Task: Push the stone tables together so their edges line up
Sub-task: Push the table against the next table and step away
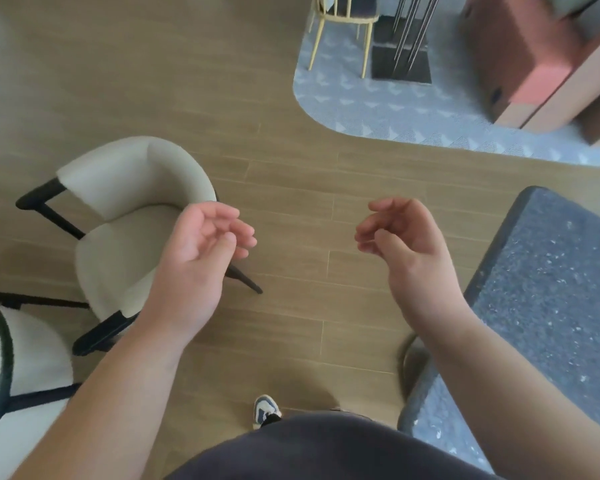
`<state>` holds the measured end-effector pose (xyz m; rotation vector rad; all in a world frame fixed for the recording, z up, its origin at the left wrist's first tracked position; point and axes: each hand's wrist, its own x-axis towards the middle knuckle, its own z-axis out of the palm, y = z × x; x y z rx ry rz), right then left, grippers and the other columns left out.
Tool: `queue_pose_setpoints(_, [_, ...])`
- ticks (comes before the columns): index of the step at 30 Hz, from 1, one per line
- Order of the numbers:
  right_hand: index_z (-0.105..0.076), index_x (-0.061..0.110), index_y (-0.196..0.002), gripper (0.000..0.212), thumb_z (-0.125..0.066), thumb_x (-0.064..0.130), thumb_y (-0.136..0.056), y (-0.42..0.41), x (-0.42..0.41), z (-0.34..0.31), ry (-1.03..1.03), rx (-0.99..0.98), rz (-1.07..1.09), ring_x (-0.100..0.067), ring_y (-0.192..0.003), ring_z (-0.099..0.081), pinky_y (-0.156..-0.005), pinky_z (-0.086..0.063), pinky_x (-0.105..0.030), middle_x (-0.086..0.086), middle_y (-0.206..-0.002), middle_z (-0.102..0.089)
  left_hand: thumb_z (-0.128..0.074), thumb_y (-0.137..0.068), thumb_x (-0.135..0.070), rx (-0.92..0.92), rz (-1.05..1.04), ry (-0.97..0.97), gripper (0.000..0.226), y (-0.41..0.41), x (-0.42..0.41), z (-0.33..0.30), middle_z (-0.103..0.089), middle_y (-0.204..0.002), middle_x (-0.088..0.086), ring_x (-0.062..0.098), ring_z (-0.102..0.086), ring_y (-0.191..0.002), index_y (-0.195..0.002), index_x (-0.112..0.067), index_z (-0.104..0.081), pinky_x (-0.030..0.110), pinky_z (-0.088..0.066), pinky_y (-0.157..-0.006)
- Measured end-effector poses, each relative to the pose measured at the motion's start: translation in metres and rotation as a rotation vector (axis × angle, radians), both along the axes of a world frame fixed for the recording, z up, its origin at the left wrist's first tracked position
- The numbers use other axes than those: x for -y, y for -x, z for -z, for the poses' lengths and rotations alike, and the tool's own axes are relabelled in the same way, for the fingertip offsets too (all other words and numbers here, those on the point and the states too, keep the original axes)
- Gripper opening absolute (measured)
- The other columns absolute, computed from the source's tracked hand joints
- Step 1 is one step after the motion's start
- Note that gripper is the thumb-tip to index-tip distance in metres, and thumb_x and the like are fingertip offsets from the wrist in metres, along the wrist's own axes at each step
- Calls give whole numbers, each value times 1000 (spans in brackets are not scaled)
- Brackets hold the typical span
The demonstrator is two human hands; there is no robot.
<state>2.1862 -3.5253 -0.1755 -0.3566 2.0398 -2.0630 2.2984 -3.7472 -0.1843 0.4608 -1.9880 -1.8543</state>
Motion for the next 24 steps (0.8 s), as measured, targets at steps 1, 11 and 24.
queue_pose_setpoints(1, [-58, 14, -108, 42, -36, -16, -89, 7, 4, 0, -5, -1, 17, -19, -84, -64, -83, -55, -35, 1, -86, -66, -46, -95, -10, 2, 13, -8, 24, 11, 6, 1, -72, -98, 3, 25, -70, -96, -112, -18, -59, 42, -56, -88])
queue_pose_setpoints(11, [-58, 11, -112, 39, -37, -14, -91, 119, 0, 16, 32, 22, 216, -18, -88, -66, -85, -57, -36, -1, -89, -67, -47, -92, -11, 30, 187, 42, 24, 175, 23, 0, -73, -95, -2, 23, -71, -94, -109, -21, -60, 42, -57, -88])
queue_pose_setpoints(24, [-57, 11, -111, 35, -40, -8, -87, 369, -19, -23, 91, -49, 331, -16, -89, -65, -86, -56, -38, -1, -90, -65, -47, -87, -8, -80, 313, -7, 22, 451, -17, -35, -72, -87, -3, 18, -70, -86, -106, -14, -58, 35, -58, -82])
